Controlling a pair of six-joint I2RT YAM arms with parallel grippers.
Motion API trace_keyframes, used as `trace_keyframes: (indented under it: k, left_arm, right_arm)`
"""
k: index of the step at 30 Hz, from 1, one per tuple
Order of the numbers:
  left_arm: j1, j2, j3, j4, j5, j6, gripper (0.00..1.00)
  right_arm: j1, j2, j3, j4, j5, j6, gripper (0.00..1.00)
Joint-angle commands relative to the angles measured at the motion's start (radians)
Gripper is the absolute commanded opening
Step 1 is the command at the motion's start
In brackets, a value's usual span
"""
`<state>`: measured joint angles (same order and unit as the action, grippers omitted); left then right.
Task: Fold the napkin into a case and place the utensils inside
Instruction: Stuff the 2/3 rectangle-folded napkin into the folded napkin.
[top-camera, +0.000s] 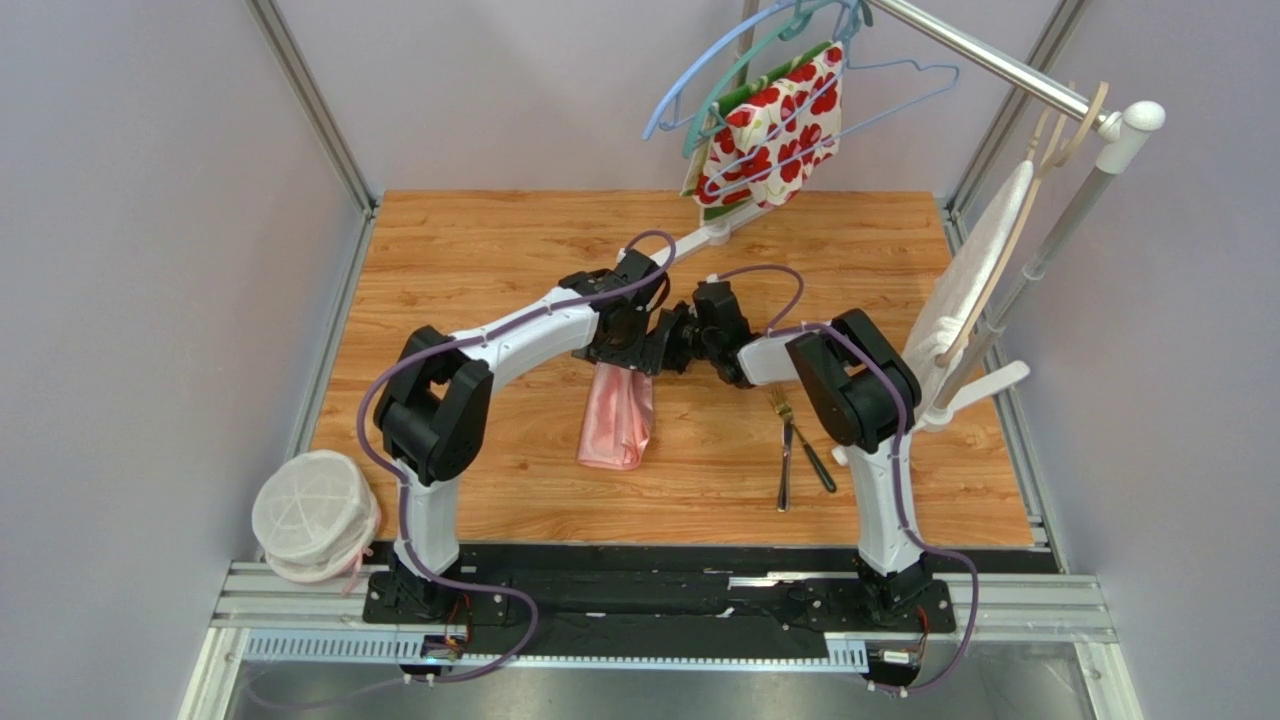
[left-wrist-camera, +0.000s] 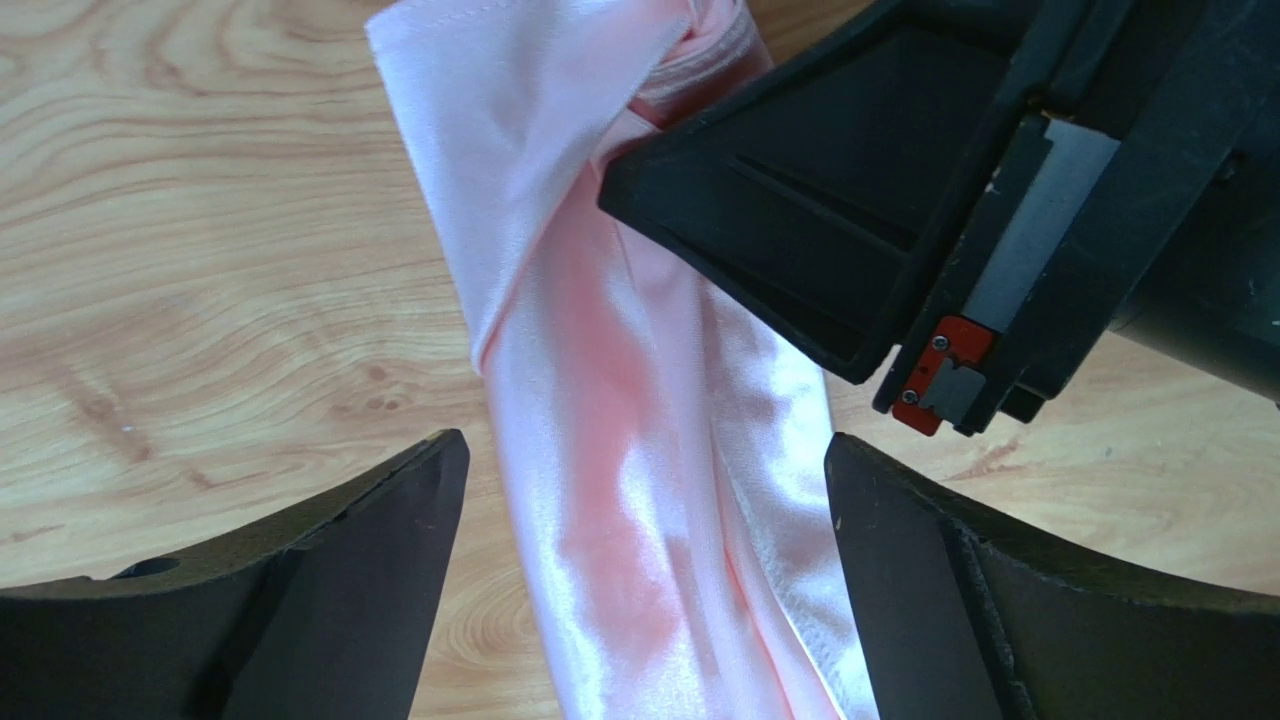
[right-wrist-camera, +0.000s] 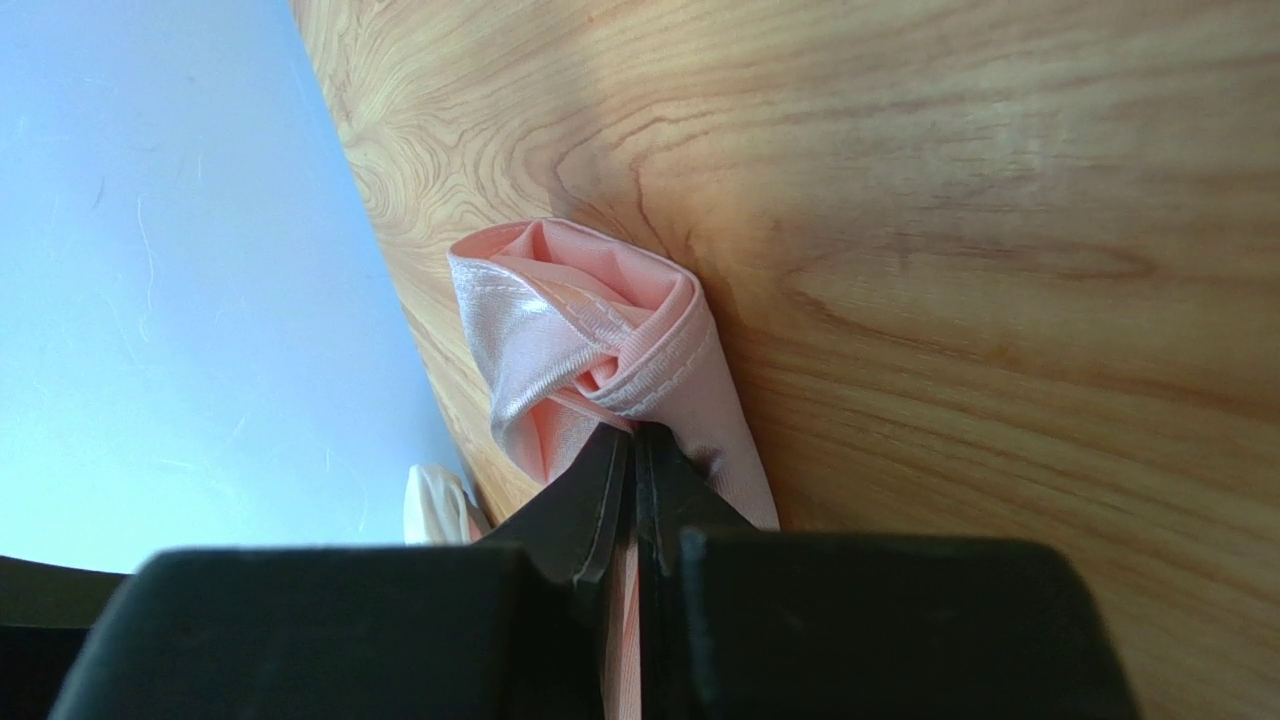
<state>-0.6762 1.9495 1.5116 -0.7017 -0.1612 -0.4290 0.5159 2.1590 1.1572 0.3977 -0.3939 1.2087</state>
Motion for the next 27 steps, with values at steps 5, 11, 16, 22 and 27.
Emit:
trace_keyframes:
  k: [5, 11, 16, 22, 27]
  left_arm:
    - [-0.022, 0.06, 0.074, -0.031, -0.144, 0.035, 0.99]
    - [-0.01, 0.068, 0.023, 0.031, -0.144, 0.029, 0.93]
    - [0.026, 0.072, -0.005, 0.073, -0.088, 0.039, 0.83]
    - [0.055, 0.078, -0.047, 0.119, -0.012, 0.009, 0.52]
    - [0.081, 0.051, -0.12, 0.168, 0.012, -0.013, 0.39]
  right_arm:
    - [0.009, 0.038, 0.021, -0.06, 0.035, -0.037, 0.04]
    - [0.009, 0.039, 0.024, -0.063, 0.026, -0.04, 0.05]
    - [0.01, 0.042, 0.027, -0.062, 0.023, -0.046, 0.05]
    - [0.015, 0.055, 0.039, -0.077, 0.001, -0.066, 0.08]
    - [0.013, 0.055, 0.075, -0.14, -0.048, -0.123, 0.15]
